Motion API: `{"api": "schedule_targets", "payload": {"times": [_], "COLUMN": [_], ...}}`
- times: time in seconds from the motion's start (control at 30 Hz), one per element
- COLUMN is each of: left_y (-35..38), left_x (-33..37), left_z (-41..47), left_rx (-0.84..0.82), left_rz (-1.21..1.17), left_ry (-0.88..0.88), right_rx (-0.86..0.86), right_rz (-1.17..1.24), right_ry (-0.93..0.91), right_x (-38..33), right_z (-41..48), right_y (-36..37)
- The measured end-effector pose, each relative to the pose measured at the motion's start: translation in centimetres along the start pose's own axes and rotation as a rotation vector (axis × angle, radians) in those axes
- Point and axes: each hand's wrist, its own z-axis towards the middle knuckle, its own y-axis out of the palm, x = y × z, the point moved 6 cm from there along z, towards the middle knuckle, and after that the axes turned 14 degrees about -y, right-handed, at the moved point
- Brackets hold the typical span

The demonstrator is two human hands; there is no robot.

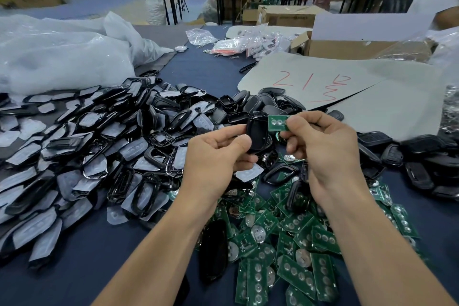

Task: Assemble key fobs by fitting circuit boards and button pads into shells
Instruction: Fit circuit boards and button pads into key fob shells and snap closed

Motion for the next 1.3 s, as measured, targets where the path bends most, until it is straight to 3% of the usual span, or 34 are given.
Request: {"api": "schedule_targets", "payload": {"times": [0.43,0.6,0.83,0.93,1.07,1.3], "left_y": [0.4,0.9,-0.2,-0.7,-1.3,0.1], "left_x": [-0.5,-0.4,0.3,0.0,-0.3,-0.5], "left_z": [-0.2,-0.5,0.0,0.2,0.4,0.0], "left_rx": [-0.034,-0.05,0.03,0.077,0.102,-0.025], "left_rz": [0.075,0.311,0.249,0.203,-0.024,-0.073], "left_ry": [0.01,0.089,0.038,-0.023,-0.094,-0.112], "right_rx": [-0.077,-0.121,-0.348,-0.16,0.024,0.008], "right_rz": [0.015,-0.101,-0.432,-0.551,-0.469,-0.333], "right_ry": [0.082,-0.083,-0.267,-0.298,-0.266,-0.186], "right_x": [1.7,0.9,0.1,-0.2,-0.7,0.5], "right_z": [-0.8,-0.5,-0.5,-0.6,-1.2,-1.3], "right_y": [1.2,1.1,1.3,0.7,0.2,1.0]}}
